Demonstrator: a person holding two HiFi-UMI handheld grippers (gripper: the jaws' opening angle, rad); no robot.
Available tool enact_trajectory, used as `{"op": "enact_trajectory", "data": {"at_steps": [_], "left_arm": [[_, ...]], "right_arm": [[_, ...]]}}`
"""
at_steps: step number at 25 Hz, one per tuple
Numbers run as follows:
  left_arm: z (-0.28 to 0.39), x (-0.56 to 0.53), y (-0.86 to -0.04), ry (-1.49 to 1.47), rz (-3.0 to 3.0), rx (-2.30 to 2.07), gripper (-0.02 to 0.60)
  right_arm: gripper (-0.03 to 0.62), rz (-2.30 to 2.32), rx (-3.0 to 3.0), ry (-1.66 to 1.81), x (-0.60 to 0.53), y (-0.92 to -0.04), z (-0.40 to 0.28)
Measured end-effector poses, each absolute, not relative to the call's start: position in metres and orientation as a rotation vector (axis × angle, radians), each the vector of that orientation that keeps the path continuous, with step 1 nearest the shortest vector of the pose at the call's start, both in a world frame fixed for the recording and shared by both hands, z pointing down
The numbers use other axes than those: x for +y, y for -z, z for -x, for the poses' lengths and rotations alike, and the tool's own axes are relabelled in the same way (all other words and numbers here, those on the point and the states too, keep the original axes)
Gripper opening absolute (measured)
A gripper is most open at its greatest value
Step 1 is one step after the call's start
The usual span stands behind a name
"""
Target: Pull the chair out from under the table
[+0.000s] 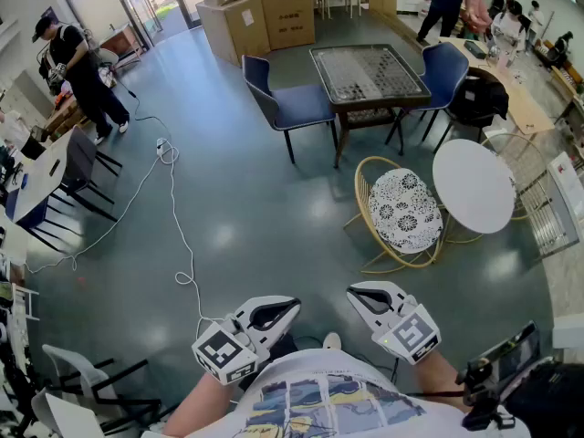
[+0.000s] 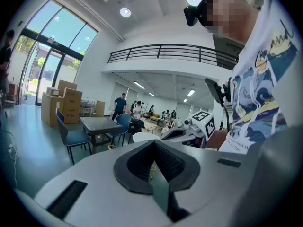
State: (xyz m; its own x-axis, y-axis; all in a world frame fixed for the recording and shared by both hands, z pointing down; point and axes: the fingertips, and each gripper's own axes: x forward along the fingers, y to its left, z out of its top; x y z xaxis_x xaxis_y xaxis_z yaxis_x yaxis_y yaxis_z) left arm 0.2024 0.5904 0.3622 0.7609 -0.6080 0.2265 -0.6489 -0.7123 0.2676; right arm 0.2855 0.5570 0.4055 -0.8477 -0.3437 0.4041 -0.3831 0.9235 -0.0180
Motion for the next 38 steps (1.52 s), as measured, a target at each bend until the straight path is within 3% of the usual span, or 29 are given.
{"op": "enact_trajectory", "data": {"at_steps": [10, 21, 27, 38], "left_arm": [[-0.166, 0.522, -0.384, -0.206, -2.568, -1.002, 0.009], [-0.039, 0.374, -0.389, -0.245, -2.604, -0.899, 0.011], [0.003, 0.305, -0.415, -0.336, -2.53, -0.848, 0.012], [0.031, 0.074, -0.434, -0.363, -2.399, -0.991, 0.104]], "right_arm": [[0.011, -0.544, -2.72, -0.118, 0.495, -0.419, -0.26], [0.017, -0.651, -2.715, -0.121, 0.358, -0.397, -0.133], [0.107, -0.691, -2.675, -0.127, 0.285, -0.403, -0.087], [0.15, -0.699, -2.769, -0.168, 0.059, -0.406, -0.073]]}}
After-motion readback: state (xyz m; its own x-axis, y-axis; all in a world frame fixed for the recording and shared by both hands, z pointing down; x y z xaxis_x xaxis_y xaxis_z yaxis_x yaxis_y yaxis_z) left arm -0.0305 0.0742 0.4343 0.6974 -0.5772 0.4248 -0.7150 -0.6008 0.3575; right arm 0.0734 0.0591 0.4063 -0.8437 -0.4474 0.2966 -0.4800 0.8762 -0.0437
